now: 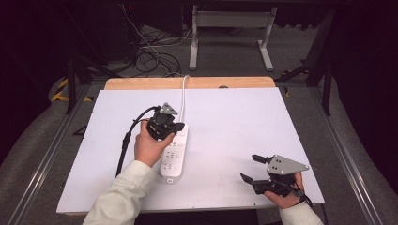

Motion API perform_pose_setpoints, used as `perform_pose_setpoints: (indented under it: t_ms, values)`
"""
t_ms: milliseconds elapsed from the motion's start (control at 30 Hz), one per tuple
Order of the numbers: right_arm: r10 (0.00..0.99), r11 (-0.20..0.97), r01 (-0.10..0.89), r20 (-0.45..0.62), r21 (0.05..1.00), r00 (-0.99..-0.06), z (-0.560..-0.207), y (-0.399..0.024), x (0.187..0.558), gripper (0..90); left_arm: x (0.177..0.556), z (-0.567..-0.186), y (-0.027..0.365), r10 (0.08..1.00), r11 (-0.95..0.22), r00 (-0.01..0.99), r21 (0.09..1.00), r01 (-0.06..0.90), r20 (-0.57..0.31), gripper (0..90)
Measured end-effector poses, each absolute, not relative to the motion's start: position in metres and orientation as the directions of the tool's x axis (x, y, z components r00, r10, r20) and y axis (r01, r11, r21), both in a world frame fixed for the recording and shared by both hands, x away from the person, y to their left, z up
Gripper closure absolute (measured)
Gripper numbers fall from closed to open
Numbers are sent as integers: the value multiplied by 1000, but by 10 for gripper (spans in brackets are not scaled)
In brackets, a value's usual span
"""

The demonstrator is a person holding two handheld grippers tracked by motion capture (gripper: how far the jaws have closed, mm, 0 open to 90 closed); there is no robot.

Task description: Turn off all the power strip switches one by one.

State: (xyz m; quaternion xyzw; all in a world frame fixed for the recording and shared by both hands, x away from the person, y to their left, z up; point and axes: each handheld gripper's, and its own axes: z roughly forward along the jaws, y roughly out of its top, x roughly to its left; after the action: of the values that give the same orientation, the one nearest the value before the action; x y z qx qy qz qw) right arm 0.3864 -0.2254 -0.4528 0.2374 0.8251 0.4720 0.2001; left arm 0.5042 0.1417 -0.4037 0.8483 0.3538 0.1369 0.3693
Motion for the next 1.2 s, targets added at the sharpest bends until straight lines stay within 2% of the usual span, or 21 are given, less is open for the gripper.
perform_pose_setpoints:
  t_ms: [200, 233, 267, 333, 567, 867, 1000, 1200]
  values:
    - [584, 439, 207, -103, 874, -805, -453, -226, 386, 257, 500, -399, 146, 703, -465, 711, 733, 497, -35, 899]
    - [584, 439, 207, -102, 874, -805, -453, -226, 387, 257, 500, -398, 147, 703, -454, 710, 739, 497, -46, 830]
    - [585, 438, 208, -102, 875, -805, -453, -226, 387, 257, 499, -396, 148, 701, -440, 711, 748, 498, -61, 725]
    - [586, 435, 208, -101, 876, -804, -453, -227, 386, 257, 496, -391, 152, 690, -420, 719, 760, 495, -87, 653]
    - [587, 434, 194, -113, 880, -802, -452, -228, 385, 262, 474, -373, 164, 669, -409, 742, 811, 419, -46, 400]
    - [592, 424, 201, -102, 883, -799, -452, -228, 385, 259, 440, -360, 192, 646, -352, 764, 881, 315, -15, 274]
    - [592, 420, 197, -103, 886, -800, -451, -229, 386, 257, 424, -363, 204, 653, -341, 757, 901, 267, 23, 263]
    - [594, 402, 204, -85, 893, -800, -451, -231, 386, 255, 404, -382, 221, 649, -372, 760, 886, 277, 35, 236]
